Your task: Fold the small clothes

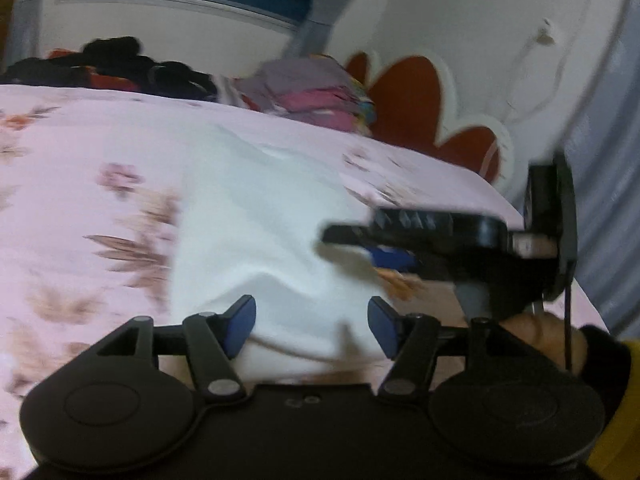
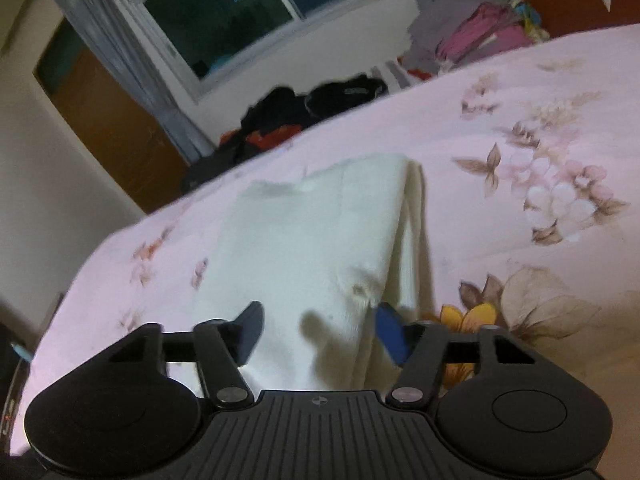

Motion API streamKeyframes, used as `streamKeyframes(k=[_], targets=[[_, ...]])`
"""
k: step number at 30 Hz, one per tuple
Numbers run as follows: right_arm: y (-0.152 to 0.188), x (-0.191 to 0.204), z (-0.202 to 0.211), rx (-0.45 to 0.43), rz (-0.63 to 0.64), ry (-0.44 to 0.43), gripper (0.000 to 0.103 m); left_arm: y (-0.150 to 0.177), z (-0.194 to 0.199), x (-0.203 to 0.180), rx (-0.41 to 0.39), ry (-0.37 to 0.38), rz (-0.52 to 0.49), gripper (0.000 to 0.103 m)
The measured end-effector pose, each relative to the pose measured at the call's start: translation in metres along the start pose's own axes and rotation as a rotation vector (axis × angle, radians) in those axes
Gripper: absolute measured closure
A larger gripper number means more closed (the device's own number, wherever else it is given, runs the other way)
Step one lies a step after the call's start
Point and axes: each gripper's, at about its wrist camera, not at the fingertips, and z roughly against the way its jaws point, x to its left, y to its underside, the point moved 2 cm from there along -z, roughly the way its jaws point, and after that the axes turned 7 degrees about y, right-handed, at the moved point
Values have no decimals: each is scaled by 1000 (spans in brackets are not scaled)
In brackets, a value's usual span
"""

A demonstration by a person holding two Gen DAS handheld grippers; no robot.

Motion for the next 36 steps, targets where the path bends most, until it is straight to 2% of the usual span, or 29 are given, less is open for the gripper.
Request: streamKeyframes(k=[2, 4, 7, 9, 11, 14, 17, 20, 24, 27, 30, 36], targets=[[2, -3, -9, 11, -7, 20, 43, -7, 8, 12, -23, -63, 3, 42], [3, -4, -15, 16, -16, 16, 43, -15, 14, 23, -49, -86, 46, 42], [2, 0, -23, 29, -4, 2, 71, -24, 19, 37, -86, -117, 97, 42], [-2, 0, -28, 31, -1, 0, 73, -29, 17, 41, -91, -132, 84, 42], [-7, 1, -30, 27, 25, 7, 85, -33, 9, 44, -83, -143, 88, 42], [-16, 8, -23, -4, 117, 49, 88, -33, 1, 45, -81, -146, 100, 42], [-22, 7, -11, -21, 166, 61, 89, -29, -7, 41, -62, -117, 99, 42], [-13, -10, -21, 42, 133, 92, 89, -17, -22, 37, -5, -107, 74, 43], [-10, -15, -17, 30, 123, 116, 89, 0, -36, 38, 79, -113, 61, 44], [-9, -21, -7, 17, 95, 128, 88, 3, -36, 38, 80, -115, 49, 44], [-2, -23, 4, 48, 36, 71, 88, 3, -35, 40, 87, -107, 51, 44], [28, -19, 25, 97, 55, 70, 88, 4, -33, 42, 104, -98, 26, 46]])
